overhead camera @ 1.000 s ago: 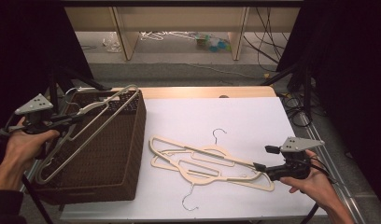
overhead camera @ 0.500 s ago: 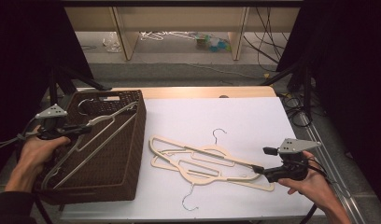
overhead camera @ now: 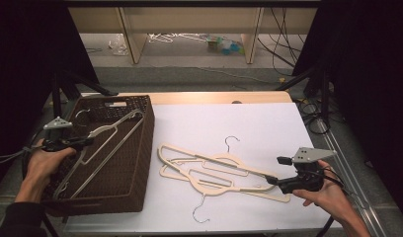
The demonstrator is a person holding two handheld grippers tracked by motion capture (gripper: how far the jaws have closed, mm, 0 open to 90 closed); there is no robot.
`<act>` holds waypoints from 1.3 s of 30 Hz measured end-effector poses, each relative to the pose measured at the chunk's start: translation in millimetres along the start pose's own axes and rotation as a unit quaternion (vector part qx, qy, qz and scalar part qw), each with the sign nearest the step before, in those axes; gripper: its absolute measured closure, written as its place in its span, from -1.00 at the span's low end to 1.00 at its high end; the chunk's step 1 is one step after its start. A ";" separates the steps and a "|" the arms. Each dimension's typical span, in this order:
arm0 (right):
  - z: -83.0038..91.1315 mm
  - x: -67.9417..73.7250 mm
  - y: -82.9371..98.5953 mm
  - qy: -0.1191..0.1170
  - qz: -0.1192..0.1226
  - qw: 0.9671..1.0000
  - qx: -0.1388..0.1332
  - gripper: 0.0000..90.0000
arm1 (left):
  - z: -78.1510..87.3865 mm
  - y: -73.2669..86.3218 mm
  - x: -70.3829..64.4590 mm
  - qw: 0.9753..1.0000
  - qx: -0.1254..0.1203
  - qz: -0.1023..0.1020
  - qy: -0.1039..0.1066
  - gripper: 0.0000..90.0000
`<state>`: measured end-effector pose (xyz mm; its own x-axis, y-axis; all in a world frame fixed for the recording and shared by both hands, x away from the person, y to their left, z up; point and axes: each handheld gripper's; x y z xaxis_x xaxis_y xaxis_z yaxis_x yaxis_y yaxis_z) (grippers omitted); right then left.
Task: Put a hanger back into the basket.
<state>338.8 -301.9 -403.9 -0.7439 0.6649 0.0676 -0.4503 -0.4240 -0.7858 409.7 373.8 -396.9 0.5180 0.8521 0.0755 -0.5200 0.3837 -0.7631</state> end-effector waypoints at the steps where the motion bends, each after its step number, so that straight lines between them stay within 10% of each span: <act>1: -0.3 0.4 0.3 0.000 -0.002 1.000 0.002 -0.52 | 1.0 2.4 4.5 1.000 0.022 -0.013 -0.014 0.81; 6: -2.3 1.8 1.1 -0.003 -0.004 1.000 0.007 -0.52 | -0.5 12.7 4.7 0.997 0.037 0.042 -0.058 0.66; 10: -4.2 1.7 1.5 -0.006 -0.005 1.000 0.006 -0.52 | -0.5 12.9 7.0 0.996 0.064 0.015 -0.059 0.49; 17: -6.3 3.1 2.2 -0.010 -0.007 1.000 0.008 -0.52 | 11.0 12.0 -1.7 0.992 0.041 0.068 -0.096 0.17; 25: -11.2 5.1 3.7 -0.005 -0.010 1.000 -0.007 -0.52 | 28.6 -1.7 -33.5 0.992 -0.050 0.086 -0.075 -0.10; 28: -13.5 7.6 3.8 -0.006 -0.009 1.000 -0.014 -0.52 | 41.7 -13.9 -59.9 0.994 -0.077 0.058 -0.053 -0.19; 39: -16.7 15.7 5.7 -0.012 -0.008 0.999 -0.036 -0.54 | 53.1 -30.5 -136.4 0.988 -0.150 -0.003 0.027 -0.38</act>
Point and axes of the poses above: each handheld gripper's, and its own axes: z roughly backward along the jaws, y roughly out of its underside, x roughly to its left, and after that the axes turned 4 degrees about -z, right-handed
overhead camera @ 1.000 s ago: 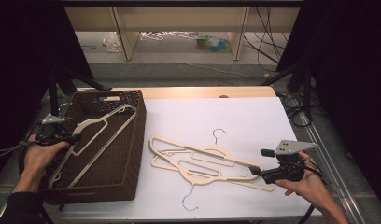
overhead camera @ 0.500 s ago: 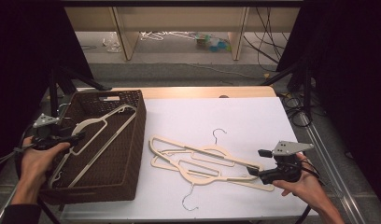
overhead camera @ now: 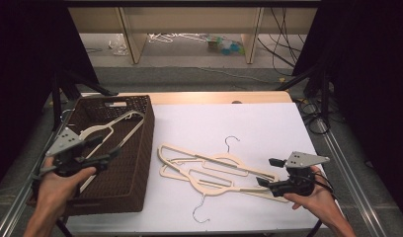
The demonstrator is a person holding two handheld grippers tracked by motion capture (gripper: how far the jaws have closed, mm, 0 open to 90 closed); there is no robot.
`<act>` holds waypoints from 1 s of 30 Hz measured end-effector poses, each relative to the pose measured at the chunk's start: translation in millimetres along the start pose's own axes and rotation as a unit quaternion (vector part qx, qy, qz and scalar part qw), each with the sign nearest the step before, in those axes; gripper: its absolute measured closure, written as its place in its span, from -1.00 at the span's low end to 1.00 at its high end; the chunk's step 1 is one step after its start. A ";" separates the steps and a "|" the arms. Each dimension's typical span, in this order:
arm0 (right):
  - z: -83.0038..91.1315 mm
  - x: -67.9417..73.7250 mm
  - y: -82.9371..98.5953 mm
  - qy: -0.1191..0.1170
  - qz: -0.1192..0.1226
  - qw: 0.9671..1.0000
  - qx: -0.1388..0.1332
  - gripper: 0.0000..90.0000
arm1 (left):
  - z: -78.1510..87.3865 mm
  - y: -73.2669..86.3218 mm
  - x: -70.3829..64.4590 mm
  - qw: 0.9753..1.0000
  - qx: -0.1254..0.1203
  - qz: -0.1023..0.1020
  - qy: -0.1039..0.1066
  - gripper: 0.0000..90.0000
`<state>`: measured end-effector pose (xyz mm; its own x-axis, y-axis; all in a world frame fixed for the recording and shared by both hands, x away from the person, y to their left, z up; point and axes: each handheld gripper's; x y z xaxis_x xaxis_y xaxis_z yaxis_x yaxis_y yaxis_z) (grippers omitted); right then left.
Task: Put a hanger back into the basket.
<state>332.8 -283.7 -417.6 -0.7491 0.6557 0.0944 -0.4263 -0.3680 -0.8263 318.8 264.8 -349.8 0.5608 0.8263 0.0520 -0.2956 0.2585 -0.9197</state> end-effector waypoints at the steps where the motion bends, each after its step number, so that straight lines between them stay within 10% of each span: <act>1: -0.5 0.7 0.1 0.001 0.000 1.000 0.000 -0.54 | -1.5 -0.6 -9.7 1.000 -0.003 -0.008 0.009 -0.39; 14: -6.7 11.1 2.6 -0.017 0.004 1.000 -0.008 -0.56 | -20.7 7.1 -86.2 0.994 -0.032 -0.038 0.098 -0.58; 30: -21.3 23.5 9.4 -0.032 0.041 0.999 0.016 -0.46 | -39.4 40.0 -129.3 0.989 -0.023 -0.052 0.134 -0.61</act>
Point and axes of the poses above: each handheld gripper's, and its own axes: z roughly backward along the jaws, y roughly out of its underside, x roughly to its left, and after that the axes turned 4 degrees about -z, right-handed
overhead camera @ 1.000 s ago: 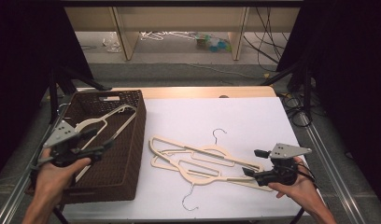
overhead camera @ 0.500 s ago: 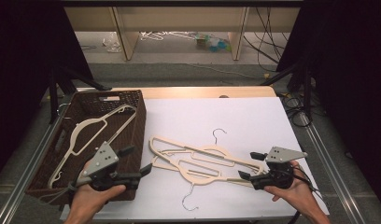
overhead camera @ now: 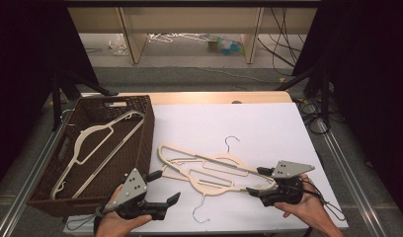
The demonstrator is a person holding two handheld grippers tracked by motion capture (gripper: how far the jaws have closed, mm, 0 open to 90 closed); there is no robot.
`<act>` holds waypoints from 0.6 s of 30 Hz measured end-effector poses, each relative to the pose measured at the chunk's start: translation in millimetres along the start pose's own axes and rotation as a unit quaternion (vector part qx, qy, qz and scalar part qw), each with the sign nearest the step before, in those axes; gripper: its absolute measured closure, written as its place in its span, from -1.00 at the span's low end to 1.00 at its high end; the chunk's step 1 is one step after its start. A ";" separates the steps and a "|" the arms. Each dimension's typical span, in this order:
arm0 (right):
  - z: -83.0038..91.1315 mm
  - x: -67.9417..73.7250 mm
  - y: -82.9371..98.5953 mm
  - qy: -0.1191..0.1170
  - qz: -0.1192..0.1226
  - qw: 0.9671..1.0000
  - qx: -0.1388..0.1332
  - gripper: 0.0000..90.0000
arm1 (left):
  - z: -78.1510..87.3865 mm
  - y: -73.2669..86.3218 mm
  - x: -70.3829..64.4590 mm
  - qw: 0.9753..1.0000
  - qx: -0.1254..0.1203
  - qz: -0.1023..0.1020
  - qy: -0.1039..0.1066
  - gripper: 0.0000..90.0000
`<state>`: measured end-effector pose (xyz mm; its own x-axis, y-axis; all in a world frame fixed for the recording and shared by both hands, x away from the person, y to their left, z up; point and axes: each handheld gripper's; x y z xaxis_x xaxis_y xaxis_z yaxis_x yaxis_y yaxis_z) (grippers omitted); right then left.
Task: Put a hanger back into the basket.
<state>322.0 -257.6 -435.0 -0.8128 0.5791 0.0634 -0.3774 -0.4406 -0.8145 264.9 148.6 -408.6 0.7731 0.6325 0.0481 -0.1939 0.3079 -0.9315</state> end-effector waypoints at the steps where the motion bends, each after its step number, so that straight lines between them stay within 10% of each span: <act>1: -1.9 1.1 0.7 -0.004 0.005 1.000 0.006 -0.43 | -1.9 2.4 -0.9 1.000 0.001 0.005 -0.001 -0.61; 18: -44.5 3.5 13.0 -0.025 0.068 0.991 0.115 -0.02 | -14.7 20.3 -7.3 0.999 0.026 0.008 0.025 -0.60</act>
Point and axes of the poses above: each handheld gripper's, and its own axes: z roughly backward along the jaws, y roughly out of its underside, x roughly to its left, and after that the axes turned 4 degrees about -z, right-handed
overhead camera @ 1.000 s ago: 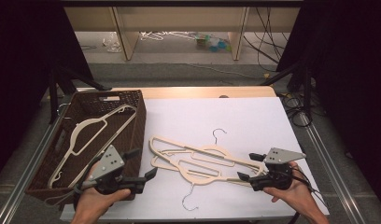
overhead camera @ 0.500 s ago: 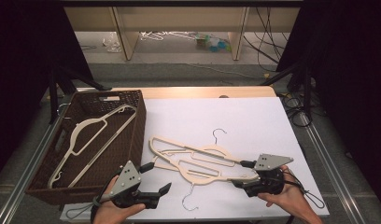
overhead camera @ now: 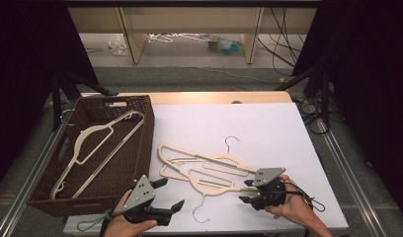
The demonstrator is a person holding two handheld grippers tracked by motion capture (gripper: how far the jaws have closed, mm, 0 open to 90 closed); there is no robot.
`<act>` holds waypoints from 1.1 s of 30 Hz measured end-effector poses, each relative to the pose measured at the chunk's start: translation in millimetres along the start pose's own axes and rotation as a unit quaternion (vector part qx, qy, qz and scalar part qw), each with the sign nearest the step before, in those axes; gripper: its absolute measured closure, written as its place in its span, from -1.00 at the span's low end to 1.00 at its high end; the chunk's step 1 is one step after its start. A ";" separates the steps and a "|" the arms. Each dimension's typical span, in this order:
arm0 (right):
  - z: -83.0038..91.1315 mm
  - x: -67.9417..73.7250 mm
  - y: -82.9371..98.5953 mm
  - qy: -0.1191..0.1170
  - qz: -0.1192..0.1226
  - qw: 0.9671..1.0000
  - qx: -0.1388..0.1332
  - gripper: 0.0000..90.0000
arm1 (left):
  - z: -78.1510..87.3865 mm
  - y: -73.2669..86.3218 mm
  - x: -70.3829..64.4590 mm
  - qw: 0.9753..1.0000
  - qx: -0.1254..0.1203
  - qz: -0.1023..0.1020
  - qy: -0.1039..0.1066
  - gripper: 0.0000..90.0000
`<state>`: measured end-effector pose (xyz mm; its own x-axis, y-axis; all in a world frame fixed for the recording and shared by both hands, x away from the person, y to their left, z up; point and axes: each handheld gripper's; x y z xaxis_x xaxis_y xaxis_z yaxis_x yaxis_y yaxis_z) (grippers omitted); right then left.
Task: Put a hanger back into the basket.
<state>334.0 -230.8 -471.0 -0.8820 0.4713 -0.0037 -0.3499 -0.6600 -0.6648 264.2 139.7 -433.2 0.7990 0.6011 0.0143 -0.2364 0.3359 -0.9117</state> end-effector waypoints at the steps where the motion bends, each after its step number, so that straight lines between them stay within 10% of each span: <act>1: -1.8 -0.8 -0.2 0.003 -0.001 1.000 0.002 0.00 | -0.4 0.0 -0.1 1.000 0.001 -0.002 0.002 -0.60; 16: -6.9 -2.4 -4.9 0.008 0.063 0.997 0.049 0.67 | -2.5 3.0 -0.8 1.000 0.015 -0.006 0.011 -0.58; 22: -6.7 10.4 -9.3 -0.016 0.120 0.989 0.083 0.74 | -1.8 3.3 0.0 1.000 0.016 -0.003 0.010 -0.58; 33: -9.5 3.5 -5.6 -0.034 0.064 0.995 0.074 0.65 | -6.5 5.0 0.5 1.000 0.022 -0.003 0.016 -0.58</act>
<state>335.8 -219.9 -474.3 -0.9400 0.3401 -0.0269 -0.2713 -0.7930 -0.5455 267.0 137.0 -440.5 0.8178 0.5755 0.0064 -0.2548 0.3720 -0.8926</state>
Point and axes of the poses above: each handheld gripper's, and its own axes: z roughly backward along the jaws, y roughly out of its underside, x roughly to its left, and after that the axes turned 4 degrees about -z, right-handed
